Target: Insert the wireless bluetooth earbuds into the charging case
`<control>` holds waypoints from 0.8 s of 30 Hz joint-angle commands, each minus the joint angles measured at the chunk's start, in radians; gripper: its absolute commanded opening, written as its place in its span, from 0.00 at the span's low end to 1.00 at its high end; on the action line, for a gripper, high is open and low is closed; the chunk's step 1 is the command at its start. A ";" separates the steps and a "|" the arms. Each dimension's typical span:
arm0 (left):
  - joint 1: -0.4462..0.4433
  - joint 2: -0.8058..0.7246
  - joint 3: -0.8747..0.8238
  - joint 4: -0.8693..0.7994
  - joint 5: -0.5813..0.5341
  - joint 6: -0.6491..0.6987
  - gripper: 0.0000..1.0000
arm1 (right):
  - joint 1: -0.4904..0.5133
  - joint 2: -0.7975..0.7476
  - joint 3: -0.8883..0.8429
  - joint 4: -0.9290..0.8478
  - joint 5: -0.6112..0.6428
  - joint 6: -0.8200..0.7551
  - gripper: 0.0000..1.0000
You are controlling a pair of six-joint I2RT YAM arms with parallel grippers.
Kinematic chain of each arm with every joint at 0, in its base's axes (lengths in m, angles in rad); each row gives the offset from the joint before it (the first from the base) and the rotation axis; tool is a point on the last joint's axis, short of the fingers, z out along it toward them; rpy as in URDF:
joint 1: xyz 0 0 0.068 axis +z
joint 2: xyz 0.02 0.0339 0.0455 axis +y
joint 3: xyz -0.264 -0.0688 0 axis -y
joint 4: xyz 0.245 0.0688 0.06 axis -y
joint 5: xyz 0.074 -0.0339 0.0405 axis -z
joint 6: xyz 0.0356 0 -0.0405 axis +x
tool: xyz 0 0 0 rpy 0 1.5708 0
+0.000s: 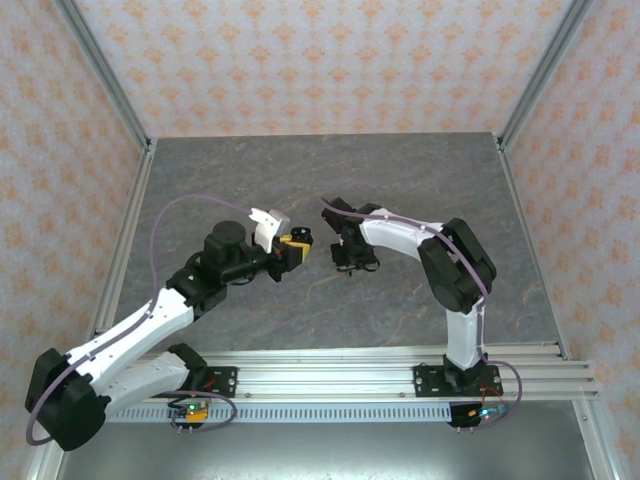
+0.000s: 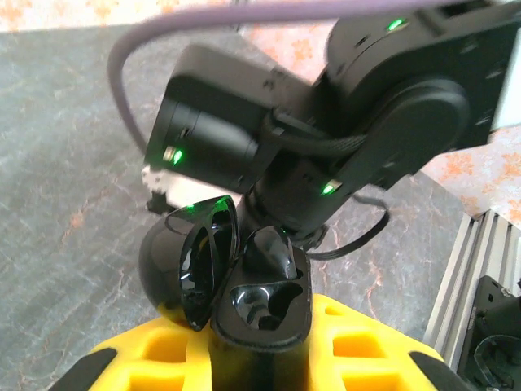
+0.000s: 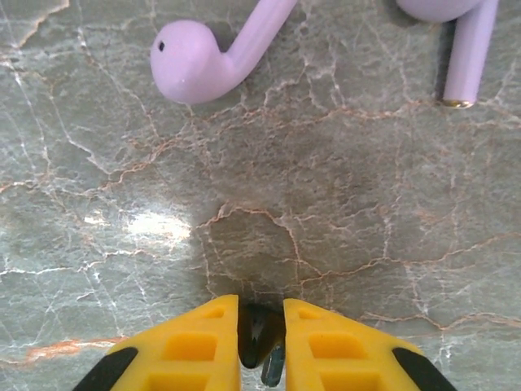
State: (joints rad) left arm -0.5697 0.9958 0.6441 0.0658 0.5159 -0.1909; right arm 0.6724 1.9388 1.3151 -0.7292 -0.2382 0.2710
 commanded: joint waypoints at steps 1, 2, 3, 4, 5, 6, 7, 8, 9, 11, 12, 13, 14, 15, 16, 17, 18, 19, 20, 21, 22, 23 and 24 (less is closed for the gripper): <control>0.000 0.042 -0.022 0.121 0.008 -0.029 0.08 | -0.030 -0.074 -0.045 0.085 -0.052 0.030 0.16; 0.001 0.054 -0.029 0.139 0.006 -0.031 0.08 | -0.039 -0.090 -0.061 0.107 -0.070 0.039 0.16; 0.000 0.064 -0.035 0.156 0.002 -0.036 0.08 | -0.049 -0.109 -0.074 0.127 -0.089 0.045 0.16; 0.001 0.073 -0.041 0.172 -0.006 -0.039 0.08 | -0.064 -0.131 -0.093 0.151 -0.114 0.054 0.15; 0.000 0.082 -0.047 0.184 -0.016 -0.041 0.09 | -0.079 -0.153 -0.110 0.179 -0.143 0.065 0.15; 0.001 0.089 -0.051 0.194 -0.024 -0.039 0.08 | -0.093 -0.171 -0.128 0.202 -0.171 0.075 0.15; 0.000 0.098 -0.055 0.207 -0.032 -0.038 0.08 | -0.110 -0.190 -0.146 0.227 -0.205 0.086 0.15; 0.001 0.106 -0.062 0.225 -0.038 -0.038 0.08 | -0.126 -0.210 -0.161 0.251 -0.237 0.096 0.15; 0.001 0.114 -0.067 0.239 -0.042 -0.039 0.08 | -0.138 -0.226 -0.173 0.266 -0.255 0.100 0.15; 0.001 0.135 -0.080 0.275 -0.044 -0.038 0.09 | -0.159 -0.258 -0.189 0.291 -0.299 0.109 0.15; 0.001 0.146 -0.085 0.293 -0.046 -0.038 0.08 | -0.165 -0.272 -0.192 0.297 -0.310 0.112 0.15; 0.000 0.158 -0.092 0.316 -0.046 -0.038 0.08 | -0.170 -0.288 -0.196 0.304 -0.319 0.115 0.15; 0.001 0.168 -0.097 0.338 -0.049 -0.042 0.08 | -0.175 -0.306 -0.201 0.314 -0.330 0.117 0.15; 0.000 0.178 -0.102 0.355 -0.055 -0.044 0.08 | -0.178 -0.323 -0.204 0.319 -0.336 0.122 0.15; 0.000 0.188 -0.108 0.379 -0.060 -0.047 0.08 | -0.179 -0.343 -0.205 0.326 -0.338 0.125 0.15; 0.001 0.197 -0.116 0.403 -0.067 -0.050 0.08 | -0.180 -0.360 -0.206 0.329 -0.334 0.126 0.15; 0.001 0.206 -0.122 0.420 -0.072 -0.054 0.08 | -0.180 -0.378 -0.204 0.332 -0.333 0.126 0.15; 0.000 0.213 -0.128 0.443 -0.076 -0.057 0.08 | -0.180 -0.392 -0.200 0.333 -0.332 0.127 0.15; 0.001 0.222 -0.136 0.465 -0.075 -0.059 0.08 | -0.179 -0.412 -0.198 0.334 -0.331 0.127 0.15; 0.000 0.230 -0.143 0.488 -0.069 -0.061 0.09 | -0.180 -0.423 -0.197 0.335 -0.333 0.129 0.15; 0.001 0.238 -0.152 0.520 -0.060 -0.062 0.08 | -0.179 -0.442 -0.196 0.343 -0.339 0.130 0.14; 0.001 0.244 -0.164 0.552 -0.052 -0.062 0.08 | -0.179 -0.460 -0.196 0.353 -0.345 0.129 0.14; -0.001 0.248 -0.171 0.571 -0.047 -0.062 0.08 | -0.179 -0.474 -0.197 0.362 -0.352 0.130 0.14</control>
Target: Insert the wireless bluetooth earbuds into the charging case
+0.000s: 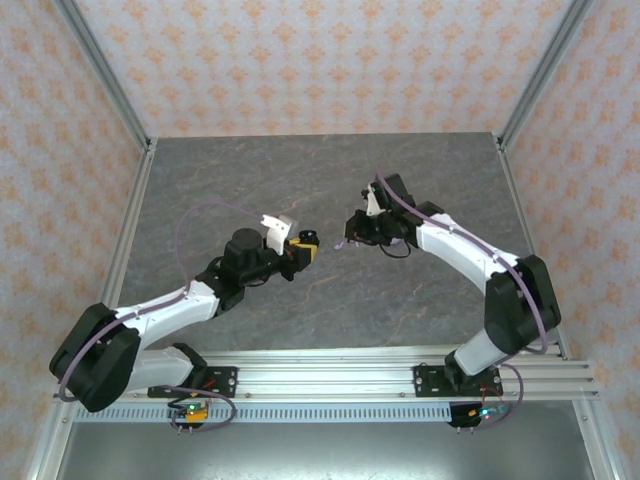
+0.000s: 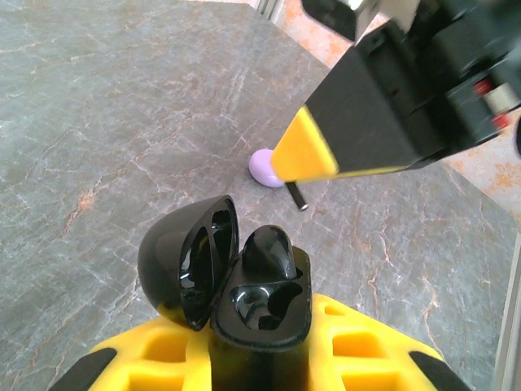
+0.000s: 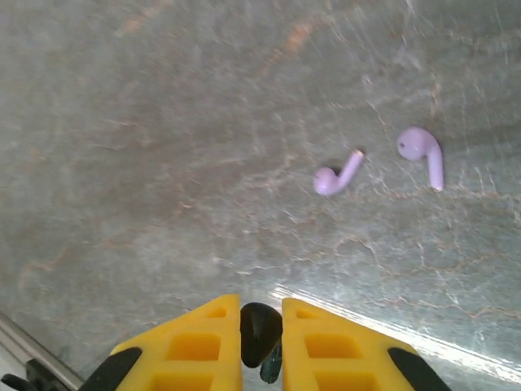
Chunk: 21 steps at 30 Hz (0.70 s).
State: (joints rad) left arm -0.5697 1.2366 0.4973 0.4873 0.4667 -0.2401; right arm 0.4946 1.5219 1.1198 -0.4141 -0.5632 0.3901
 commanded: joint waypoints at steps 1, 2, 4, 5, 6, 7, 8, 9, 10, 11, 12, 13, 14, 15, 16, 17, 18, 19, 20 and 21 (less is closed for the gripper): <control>0.001 0.013 -0.032 0.170 0.005 -0.011 0.09 | -0.002 -0.074 -0.001 0.058 -0.038 0.009 0.14; 0.001 0.019 -0.036 0.185 0.012 -0.007 0.09 | -0.001 -0.091 -0.002 0.072 -0.050 0.009 0.14; -0.001 0.027 -0.045 0.215 0.025 0.001 0.09 | -0.001 -0.117 -0.002 0.097 -0.074 0.009 0.14; -0.001 0.031 -0.050 0.236 0.031 0.003 0.09 | 0.001 -0.129 -0.002 0.109 -0.084 0.004 0.14; -0.001 0.035 -0.051 0.250 0.037 0.001 0.09 | 0.003 -0.139 0.000 0.116 -0.088 -0.002 0.15; -0.001 0.039 -0.051 0.260 0.045 0.001 0.09 | 0.007 -0.148 0.003 0.118 -0.089 -0.007 0.14; -0.001 0.045 -0.045 0.262 0.051 -0.001 0.09 | 0.011 -0.156 0.007 0.120 -0.096 -0.015 0.14; -0.003 0.051 -0.040 0.260 0.059 -0.001 0.09 | 0.015 -0.159 0.012 0.120 -0.103 -0.019 0.14; -0.004 0.059 -0.031 0.258 0.070 -0.001 0.09 | 0.023 -0.161 0.021 0.120 -0.107 -0.023 0.14; -0.005 0.065 -0.022 0.255 0.082 -0.004 0.09 | 0.031 -0.162 0.029 0.118 -0.110 -0.029 0.14; -0.009 0.071 -0.014 0.253 0.092 -0.006 0.09 | 0.040 -0.164 0.038 0.114 -0.109 -0.035 0.14; -0.014 0.076 -0.004 0.245 0.098 -0.007 0.09 | 0.053 -0.165 0.049 0.108 -0.100 -0.045 0.14; -0.018 0.081 0.007 0.232 0.102 -0.004 0.09 | 0.067 -0.164 0.062 0.099 -0.092 -0.058 0.14; -0.023 0.088 0.018 0.216 0.106 -0.002 0.09 | 0.079 -0.162 0.071 0.094 -0.084 -0.068 0.14; -0.025 0.093 0.025 0.210 0.111 -0.002 0.09 | 0.089 -0.160 0.079 0.088 -0.078 -0.075 0.14; -0.028 0.099 0.032 0.207 0.117 -0.004 0.09 | 0.100 -0.158 0.090 0.083 -0.074 -0.082 0.14; -0.030 0.103 0.036 0.206 0.121 -0.005 0.09 | 0.107 -0.154 0.100 0.076 -0.073 -0.090 0.14; -0.033 0.109 0.042 0.202 0.121 -0.005 0.09 | 0.116 -0.150 0.110 0.069 -0.070 -0.096 0.14; -0.035 0.113 0.048 0.195 0.121 -0.009 0.09 | 0.124 -0.145 0.119 0.061 -0.067 -0.103 0.14; -0.035 0.118 0.053 0.193 0.122 -0.014 0.09 | 0.129 -0.140 0.128 0.055 -0.066 -0.108 0.14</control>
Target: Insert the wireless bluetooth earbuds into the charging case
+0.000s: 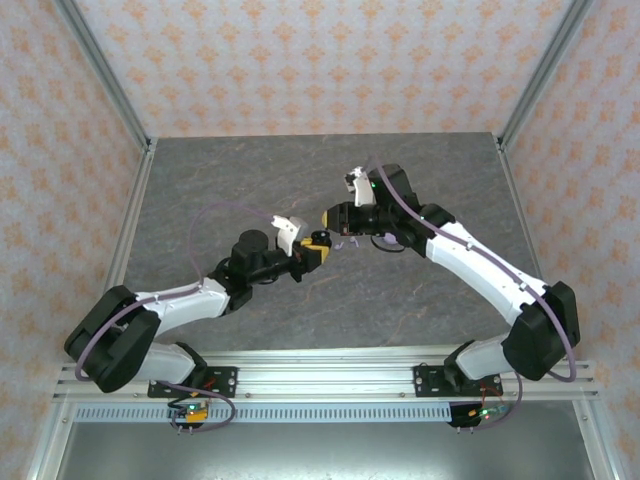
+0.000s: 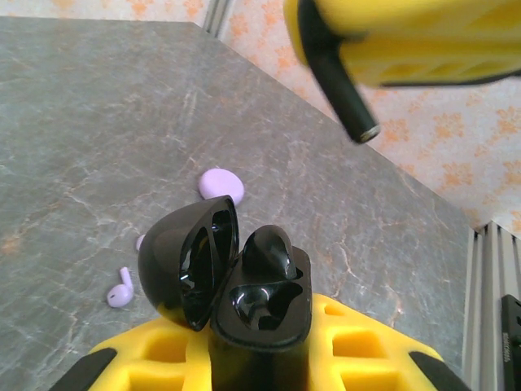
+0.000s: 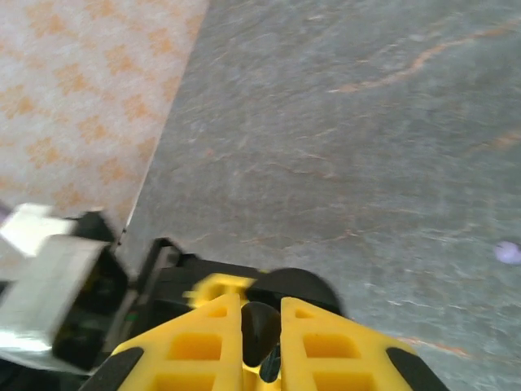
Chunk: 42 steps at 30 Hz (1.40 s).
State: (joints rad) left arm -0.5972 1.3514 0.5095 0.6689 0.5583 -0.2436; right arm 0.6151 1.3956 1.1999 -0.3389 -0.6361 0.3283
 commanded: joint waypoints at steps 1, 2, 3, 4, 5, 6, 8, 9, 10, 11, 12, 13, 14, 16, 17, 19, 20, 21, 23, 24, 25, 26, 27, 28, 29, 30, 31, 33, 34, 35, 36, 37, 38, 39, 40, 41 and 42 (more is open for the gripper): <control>-0.009 0.008 0.041 0.016 0.032 -0.015 0.09 | 0.013 -0.010 0.051 -0.021 0.010 -0.048 0.14; -0.009 0.010 0.042 0.024 0.034 -0.020 0.09 | 0.016 -0.007 0.054 -0.025 0.015 -0.049 0.15; -0.009 0.010 0.043 0.028 0.037 -0.023 0.09 | 0.018 -0.005 0.056 -0.027 0.020 -0.052 0.14; -0.009 0.010 0.044 0.030 0.040 -0.027 0.09 | 0.020 -0.003 0.056 -0.031 0.027 -0.055 0.15; -0.009 0.009 0.047 0.026 0.043 -0.029 0.09 | 0.021 -0.002 0.056 -0.034 0.033 -0.058 0.15; -0.009 0.008 0.050 0.022 0.046 -0.031 0.09 | 0.023 -0.002 0.056 -0.036 0.035 -0.061 0.15; -0.010 0.007 0.055 0.019 0.057 -0.036 0.09 | 0.027 0.000 0.056 -0.039 0.041 -0.067 0.15; -0.009 0.005 0.057 0.018 0.061 -0.040 0.09 | 0.030 0.001 0.056 -0.041 0.047 -0.070 0.15; -0.010 0.002 0.057 0.018 0.062 -0.042 0.09 | 0.034 0.003 0.057 -0.045 0.054 -0.078 0.15; -0.010 0.000 0.058 0.018 0.061 -0.046 0.09 | 0.038 0.003 0.061 -0.053 0.064 -0.083 0.15; -0.009 -0.002 0.058 0.018 0.061 -0.049 0.09 | 0.041 0.003 0.060 -0.054 0.070 -0.088 0.15; -0.010 -0.005 0.060 0.016 0.060 -0.054 0.09 | 0.044 0.003 0.061 -0.055 0.070 -0.093 0.15; -0.010 -0.006 0.061 0.015 0.060 -0.059 0.10 | 0.047 0.003 0.061 -0.055 0.071 -0.094 0.15; -0.010 -0.010 0.063 0.014 0.062 -0.070 0.10 | 0.052 0.003 0.060 -0.055 0.079 -0.100 0.15; -0.010 -0.013 0.063 0.017 0.056 -0.081 0.10 | 0.055 0.003 0.059 -0.058 0.086 -0.102 0.15; -0.010 -0.018 0.063 0.018 0.054 -0.094 0.10 | 0.058 0.005 0.058 -0.064 0.089 -0.107 0.15; -0.010 -0.021 0.064 0.019 0.054 -0.100 0.10 | 0.058 0.005 0.056 -0.064 0.092 -0.109 0.15; -0.010 -0.022 0.065 0.021 0.057 -0.104 0.10 | 0.060 0.005 0.056 -0.065 0.096 -0.110 0.15; -0.009 -0.029 0.064 0.025 0.060 -0.108 0.10 | 0.060 0.008 0.053 -0.068 0.107 -0.114 0.15; -0.010 -0.033 0.064 0.025 0.060 -0.109 0.10 | 0.060 0.008 0.053 -0.070 0.111 -0.115 0.15; -0.009 -0.039 0.064 0.024 0.058 -0.109 0.10 | 0.061 0.008 0.053 -0.072 0.115 -0.116 0.15; -0.010 -0.043 0.065 0.020 0.059 -0.109 0.10 | 0.062 0.009 0.052 -0.072 0.115 -0.118 0.15; -0.010 -0.047 0.067 0.018 0.061 -0.111 0.10 | 0.062 0.009 0.052 -0.072 0.117 -0.119 0.15; -0.010 -0.050 0.067 0.018 0.066 -0.110 0.10 | 0.062 0.010 0.050 -0.074 0.120 -0.119 0.15; -0.009 -0.052 0.067 0.019 0.070 -0.112 0.10 | 0.062 0.010 0.048 -0.074 0.119 -0.121 0.15; -0.010 -0.055 0.070 0.014 0.072 -0.112 0.10 | 0.063 0.011 0.049 -0.074 0.119 -0.120 0.15; -0.010 -0.058 0.072 0.006 0.072 -0.110 0.10 | 0.063 0.011 0.050 -0.072 0.118 -0.120 0.15; -0.009 -0.059 0.073 0.001 0.073 -0.111 0.10 | 0.064 0.011 0.050 -0.071 0.115 -0.121 0.15; -0.010 -0.060 0.075 -0.004 0.071 -0.110 0.11 | 0.064 0.012 0.050 -0.069 0.113 -0.121 0.15; -0.010 -0.061 0.075 -0.005 0.068 -0.114 0.11 | 0.066 0.011 0.050 -0.069 0.111 -0.123 0.15; -0.010 -0.060 0.078 -0.008 0.066 -0.116 0.11 | 0.066 0.011 0.051 -0.070 0.108 -0.124 0.15; -0.009 -0.059 0.081 -0.012 0.063 -0.121 0.11 | 0.067 0.013 0.051 -0.069 0.103 -0.126 0.15; -0.010 -0.059 0.082 -0.014 0.059 -0.125 0.11 | 0.068 0.013 0.050 -0.069 0.103 -0.126 0.15; -0.009 -0.057 0.087 -0.019 0.057 -0.129 0.11 | 0.068 0.014 0.050 -0.072 0.101 -0.128 0.15; -0.010 -0.055 0.089 -0.026 0.055 -0.129 0.11 | 0.069 0.017 0.051 -0.074 0.104 -0.130 0.15; -0.010 -0.055 0.089 -0.023 0.055 -0.131 0.11 | 0.069 0.017 0.050 -0.075 0.108 -0.130 0.15; -0.010 -0.053 0.087 -0.019 0.053 -0.136 0.11 | 0.070 0.018 0.049 -0.076 0.109 -0.133 0.15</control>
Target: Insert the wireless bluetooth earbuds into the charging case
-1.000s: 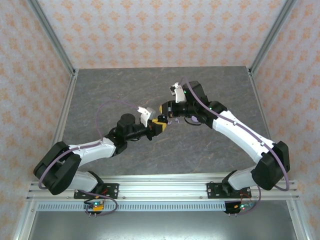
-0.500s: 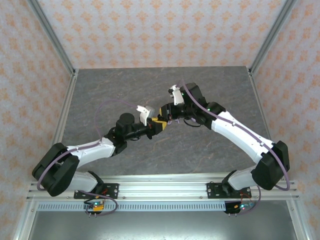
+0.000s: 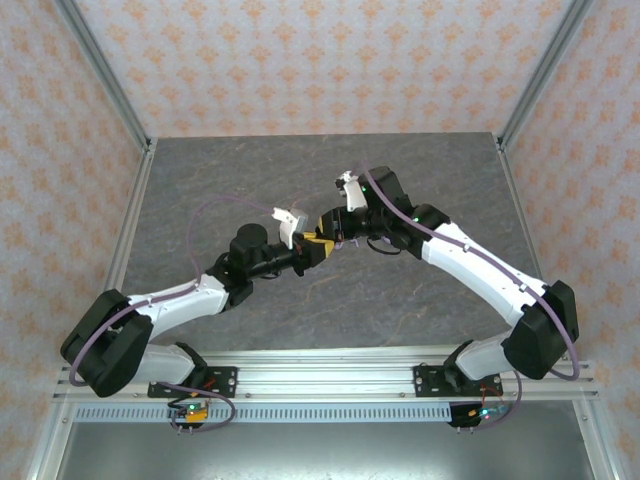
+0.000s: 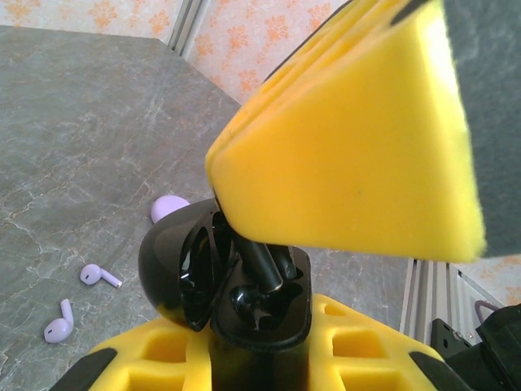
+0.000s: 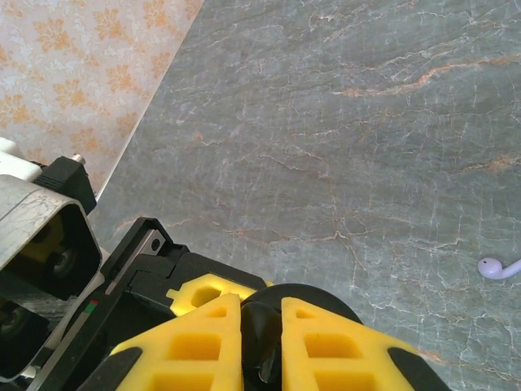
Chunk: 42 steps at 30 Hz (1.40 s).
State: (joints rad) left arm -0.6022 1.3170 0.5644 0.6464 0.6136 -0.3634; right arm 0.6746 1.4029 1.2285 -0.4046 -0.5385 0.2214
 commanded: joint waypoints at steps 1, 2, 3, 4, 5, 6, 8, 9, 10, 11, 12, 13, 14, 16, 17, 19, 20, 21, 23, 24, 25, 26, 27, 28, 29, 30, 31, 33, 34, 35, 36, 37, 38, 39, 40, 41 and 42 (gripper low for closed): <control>-0.005 -0.019 0.032 0.006 -0.006 -0.018 0.11 | 0.011 0.010 0.020 -0.013 0.014 -0.027 0.15; -0.005 -0.019 0.032 0.006 -0.008 -0.019 0.11 | 0.011 0.012 0.020 -0.016 0.014 -0.027 0.15; -0.005 -0.020 0.032 0.004 -0.013 -0.023 0.11 | 0.013 0.013 0.019 -0.019 0.014 -0.028 0.15; -0.004 -0.021 0.033 0.003 -0.017 -0.024 0.11 | 0.013 0.014 0.021 -0.024 0.013 -0.031 0.15; -0.005 -0.021 0.034 0.003 -0.017 -0.025 0.10 | 0.013 0.013 0.021 -0.025 0.014 -0.033 0.15; -0.004 -0.022 0.035 0.002 -0.019 -0.027 0.11 | 0.013 0.013 0.021 -0.028 0.013 -0.035 0.15; -0.005 -0.022 0.038 -0.002 -0.024 -0.028 0.11 | 0.015 0.015 0.021 -0.032 0.019 -0.038 0.15; -0.005 -0.022 0.040 -0.006 -0.027 -0.030 0.10 | 0.014 0.013 0.022 -0.036 0.023 -0.042 0.15; -0.004 -0.021 0.040 -0.008 -0.030 -0.030 0.10 | 0.014 0.015 0.022 -0.039 0.029 -0.043 0.15; -0.005 -0.021 0.040 -0.008 -0.033 -0.031 0.10 | 0.015 0.013 0.022 -0.042 0.030 -0.045 0.15; -0.004 -0.021 0.040 -0.010 -0.040 -0.032 0.10 | 0.015 0.013 0.020 -0.046 0.035 -0.048 0.15; -0.004 -0.022 0.040 -0.014 -0.047 -0.033 0.10 | 0.015 0.012 0.021 -0.049 0.039 -0.049 0.15; -0.004 -0.023 0.039 -0.014 -0.051 -0.033 0.10 | 0.014 0.010 0.021 -0.052 0.041 -0.051 0.15; -0.004 -0.023 0.040 -0.016 -0.059 -0.035 0.10 | 0.014 0.008 0.019 -0.054 0.046 -0.051 0.15; -0.004 -0.023 0.040 -0.017 -0.064 -0.037 0.10 | 0.015 0.007 0.019 -0.055 0.048 -0.053 0.15; -0.004 -0.024 0.040 -0.022 -0.074 -0.035 0.10 | 0.014 0.004 0.018 -0.059 0.056 -0.055 0.15; -0.004 -0.024 0.038 -0.023 -0.076 -0.036 0.10 | 0.014 0.004 0.018 -0.059 0.058 -0.056 0.15; -0.004 -0.025 0.038 -0.020 -0.076 -0.036 0.10 | 0.014 0.004 0.017 -0.060 0.055 -0.056 0.15; -0.004 -0.025 0.039 -0.020 -0.071 -0.038 0.10 | 0.014 0.006 0.019 -0.060 0.045 -0.057 0.15; -0.004 -0.027 0.040 -0.021 -0.070 -0.038 0.10 | 0.014 0.007 0.019 -0.060 0.038 -0.057 0.15; -0.003 -0.028 0.040 -0.020 -0.072 -0.041 0.10 | 0.015 0.010 0.019 -0.062 0.037 -0.058 0.15; -0.004 -0.029 0.039 -0.020 -0.076 -0.042 0.10 | 0.015 0.010 0.019 -0.063 0.035 -0.059 0.15; -0.004 -0.031 0.038 -0.019 -0.078 -0.042 0.10 | 0.016 0.010 0.019 -0.063 0.034 -0.060 0.15; -0.004 -0.033 0.038 -0.021 -0.080 -0.041 0.10 | 0.016 0.012 0.018 -0.065 0.032 -0.060 0.15; -0.004 -0.033 0.038 -0.023 -0.080 -0.042 0.10 | 0.016 0.012 0.018 -0.068 0.025 -0.062 0.15; -0.004 -0.035 0.039 -0.023 -0.078 -0.040 0.10 | 0.016 0.014 0.019 -0.071 0.017 -0.064 0.16; -0.004 -0.035 0.039 -0.023 -0.077 -0.039 0.10 | 0.017 0.015 0.019 -0.074 0.010 -0.065 0.16; -0.004 -0.039 0.040 -0.023 -0.073 -0.037 0.10 | 0.019 0.016 0.019 -0.082 0.004 -0.069 0.17; -0.003 -0.042 0.040 -0.021 -0.070 -0.037 0.10 | 0.020 0.019 0.021 -0.087 0.003 -0.072 0.17; -0.003 -0.043 0.040 -0.021 -0.065 -0.036 0.10 | 0.022 0.021 0.023 -0.092 0.001 -0.074 0.18; -0.003 -0.046 0.042 -0.021 -0.061 -0.034 0.10 | 0.023 0.024 0.024 -0.097 0.000 -0.075 0.18; -0.004 -0.047 0.042 -0.023 -0.063 -0.034 0.10 | 0.024 0.026 0.025 -0.099 -0.002 -0.076 0.18; -0.004 -0.050 0.042 -0.025 -0.061 -0.032 0.10 | 0.025 0.028 0.026 -0.101 0.000 -0.074 0.18; -0.004 -0.052 0.044 -0.027 -0.056 -0.027 0.10 | 0.028 0.031 0.026 -0.100 0.005 -0.071 0.18; -0.004 -0.052 0.047 -0.032 -0.049 -0.025 0.10 | 0.027 0.033 0.025 -0.099 0.012 -0.066 0.18; -0.004 -0.051 0.050 -0.034 -0.044 -0.024 0.10 | 0.026 0.034 0.025 -0.096 0.015 -0.062 0.17; -0.004 -0.052 0.052 -0.039 -0.042 -0.022 0.10 | 0.026 0.035 0.025 -0.092 0.015 -0.059 0.17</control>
State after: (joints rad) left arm -0.6025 1.2999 0.5720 0.5735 0.5694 -0.3954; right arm 0.6937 1.4223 1.2331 -0.4358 -0.5240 0.1669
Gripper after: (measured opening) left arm 0.212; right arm 0.176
